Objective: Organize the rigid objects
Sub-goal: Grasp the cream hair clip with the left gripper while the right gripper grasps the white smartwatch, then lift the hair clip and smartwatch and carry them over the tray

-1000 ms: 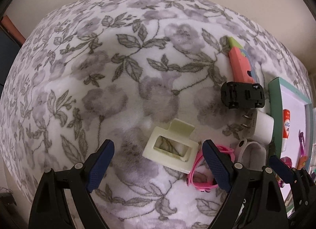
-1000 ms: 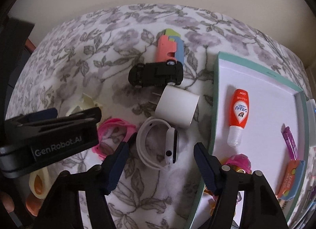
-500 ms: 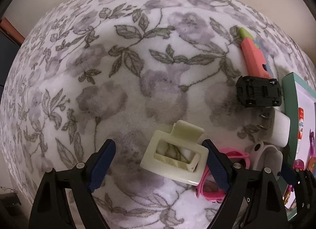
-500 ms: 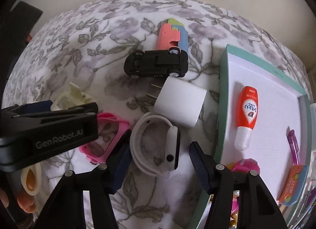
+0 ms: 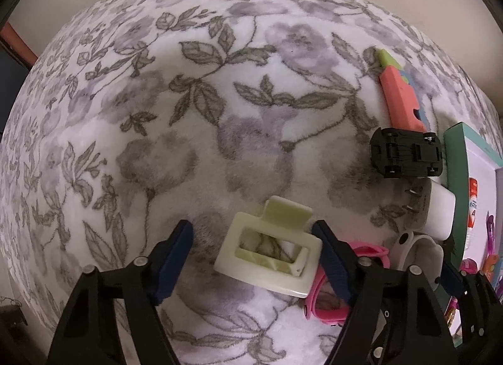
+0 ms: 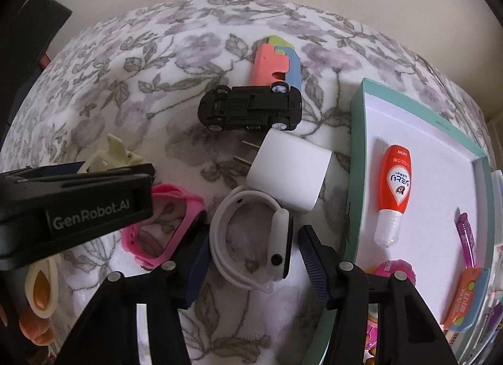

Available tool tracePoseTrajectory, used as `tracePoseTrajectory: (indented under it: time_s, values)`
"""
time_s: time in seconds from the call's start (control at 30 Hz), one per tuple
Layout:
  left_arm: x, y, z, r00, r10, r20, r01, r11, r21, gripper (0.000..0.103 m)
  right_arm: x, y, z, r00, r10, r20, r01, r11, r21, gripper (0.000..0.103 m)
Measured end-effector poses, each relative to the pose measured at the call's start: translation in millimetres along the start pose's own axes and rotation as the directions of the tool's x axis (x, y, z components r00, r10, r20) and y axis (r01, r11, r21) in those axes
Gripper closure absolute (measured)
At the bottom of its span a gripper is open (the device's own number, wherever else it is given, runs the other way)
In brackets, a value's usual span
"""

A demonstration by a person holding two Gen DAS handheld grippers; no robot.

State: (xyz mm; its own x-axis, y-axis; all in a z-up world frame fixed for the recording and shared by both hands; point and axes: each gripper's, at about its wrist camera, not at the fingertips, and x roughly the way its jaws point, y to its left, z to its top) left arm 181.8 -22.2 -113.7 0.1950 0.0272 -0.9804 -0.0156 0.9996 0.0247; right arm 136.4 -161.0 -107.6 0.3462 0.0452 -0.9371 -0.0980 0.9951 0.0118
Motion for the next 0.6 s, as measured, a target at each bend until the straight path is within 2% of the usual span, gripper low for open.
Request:
tracePoseTrajectory:
  time_s: [0.07, 0.13, 0.6]
  values:
    - [-2.7, -3.2, 0.6, 1.0, -0.003, 0.004, 0.003, 1.0, 0.006, 0.033, -2.1, -2.1, 0.4, 1.0, 0.001, 0.006, -0.001, 1.0, 0.0, 0.047]
    - [-7.5, -8.2, 0.3, 1.0, -0.006, 0.01, 0.006, 1.0, 0.009, 0.044, -4.3, -3.8, -0.6, 1.0, 0.003, 0.013, -0.003, 1.0, 0.004, 0.051]
    - [-23.9, -10.7, 4.6, 1.0, 0.018, 0.014, -0.018, 1.0, -0.001, 0.045, -17.0, -17.1, 4.7, 0.998, 0.052, 0.02, -0.053, 0.998, 0.04, 0.053]
